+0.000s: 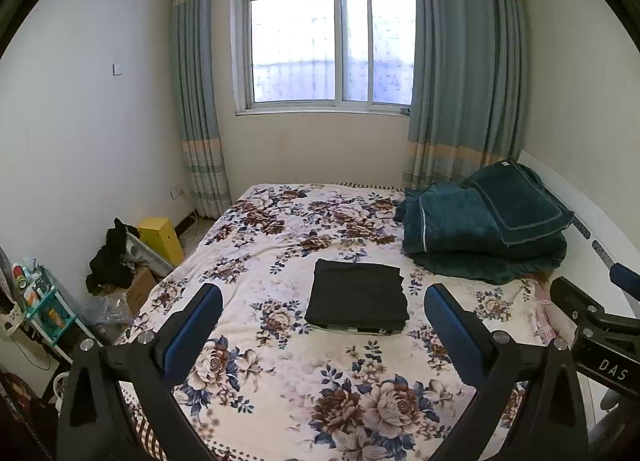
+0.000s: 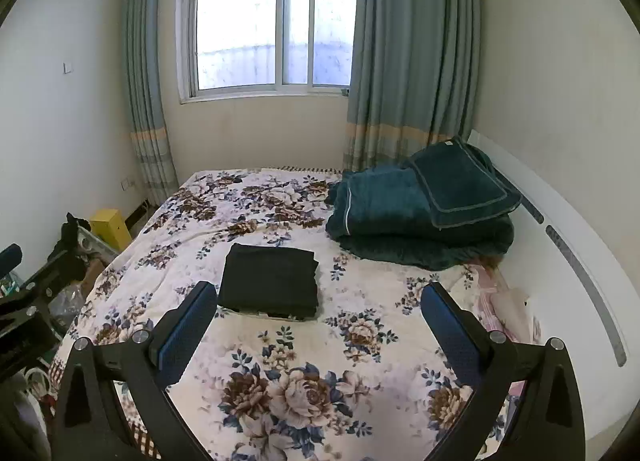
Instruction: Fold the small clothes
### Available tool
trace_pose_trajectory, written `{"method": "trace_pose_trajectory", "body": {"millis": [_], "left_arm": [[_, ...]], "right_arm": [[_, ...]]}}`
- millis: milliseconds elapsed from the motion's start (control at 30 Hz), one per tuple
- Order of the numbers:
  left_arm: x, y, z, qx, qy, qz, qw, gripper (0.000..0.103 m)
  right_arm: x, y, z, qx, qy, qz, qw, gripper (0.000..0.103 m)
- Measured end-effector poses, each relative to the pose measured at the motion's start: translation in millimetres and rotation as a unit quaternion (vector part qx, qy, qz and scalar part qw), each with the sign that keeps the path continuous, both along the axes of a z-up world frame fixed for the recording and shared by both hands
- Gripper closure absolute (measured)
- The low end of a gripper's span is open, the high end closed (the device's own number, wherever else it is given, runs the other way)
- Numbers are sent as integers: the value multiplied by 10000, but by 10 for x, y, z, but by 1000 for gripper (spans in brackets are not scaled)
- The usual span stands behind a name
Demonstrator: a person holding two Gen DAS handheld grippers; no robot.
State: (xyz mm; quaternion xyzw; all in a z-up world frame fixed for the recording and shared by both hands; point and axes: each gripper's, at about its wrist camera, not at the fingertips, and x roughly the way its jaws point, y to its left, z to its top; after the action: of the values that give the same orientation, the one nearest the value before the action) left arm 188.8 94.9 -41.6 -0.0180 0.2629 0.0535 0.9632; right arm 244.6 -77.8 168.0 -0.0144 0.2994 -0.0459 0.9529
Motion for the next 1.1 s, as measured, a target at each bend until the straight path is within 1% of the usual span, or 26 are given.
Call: {"method": "trace_pose_trajectory", "body": {"millis": [400, 633, 1100], "left_arm": [[-69, -23, -5, 28, -36, 78, 10000, 0], [-113, -73, 15, 73, -69, 75, 9999, 0], [-166, -57, 43, 45, -62, 44, 10000, 0]], "right_arm": [[5, 1, 25, -24, -38, 74, 10000, 0], [5, 2, 31, -6, -30, 111, 9999, 0], [-22, -4, 30, -22, -20, 125, 9999, 0]]}}
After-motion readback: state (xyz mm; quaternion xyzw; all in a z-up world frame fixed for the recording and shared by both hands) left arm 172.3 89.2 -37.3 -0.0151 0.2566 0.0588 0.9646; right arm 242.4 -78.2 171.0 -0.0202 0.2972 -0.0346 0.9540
